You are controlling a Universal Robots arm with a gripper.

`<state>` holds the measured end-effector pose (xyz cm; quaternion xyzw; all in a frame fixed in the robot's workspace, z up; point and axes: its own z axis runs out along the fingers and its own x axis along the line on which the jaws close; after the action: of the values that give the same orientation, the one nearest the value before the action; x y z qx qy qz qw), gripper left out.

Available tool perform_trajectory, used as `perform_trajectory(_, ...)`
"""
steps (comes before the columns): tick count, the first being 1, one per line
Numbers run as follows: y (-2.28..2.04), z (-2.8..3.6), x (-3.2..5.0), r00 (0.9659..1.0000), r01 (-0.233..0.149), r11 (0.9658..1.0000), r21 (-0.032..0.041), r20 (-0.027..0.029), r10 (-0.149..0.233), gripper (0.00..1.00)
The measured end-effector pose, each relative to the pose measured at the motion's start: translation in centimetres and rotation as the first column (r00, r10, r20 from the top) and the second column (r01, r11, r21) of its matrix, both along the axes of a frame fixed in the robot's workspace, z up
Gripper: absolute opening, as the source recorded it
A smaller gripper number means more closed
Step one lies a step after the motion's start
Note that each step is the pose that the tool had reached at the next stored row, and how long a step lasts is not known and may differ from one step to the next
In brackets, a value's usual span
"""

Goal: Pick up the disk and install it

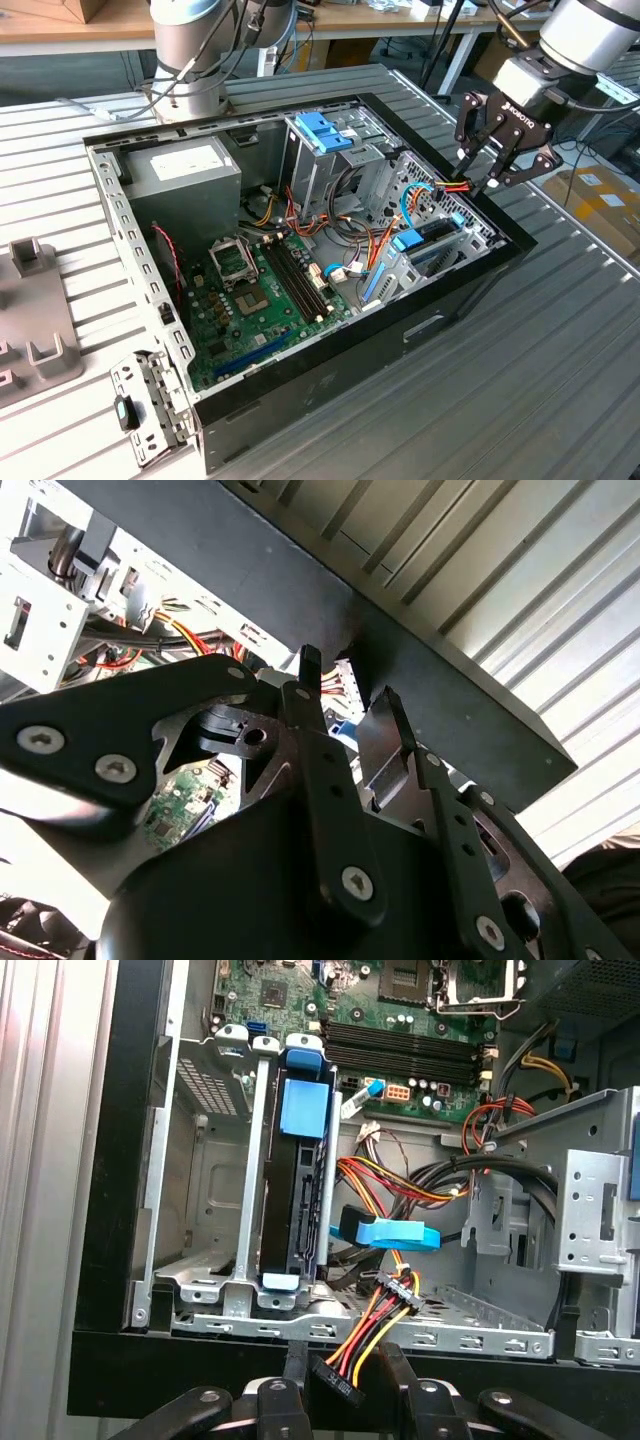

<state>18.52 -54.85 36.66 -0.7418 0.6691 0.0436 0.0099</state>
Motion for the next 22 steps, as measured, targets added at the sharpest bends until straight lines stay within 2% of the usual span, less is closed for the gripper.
perform_trajectory(4, 0.0, 0.0, 0.0, 1.0, -0.005, 1.0, 0.0, -0.0001, 0.005, 0.42)
perform_trajectory(11, 0.0, 0.0, 0.0, 0.9992, -0.041, 0.9992, -0.0005, 0.0, 0.041, 0.42)
perform_trajectory(22, 0.0, 0.0, 0.0, 0.9953, -0.097, 0.9953, -0.0006, 0.0, 0.097, 0.42)
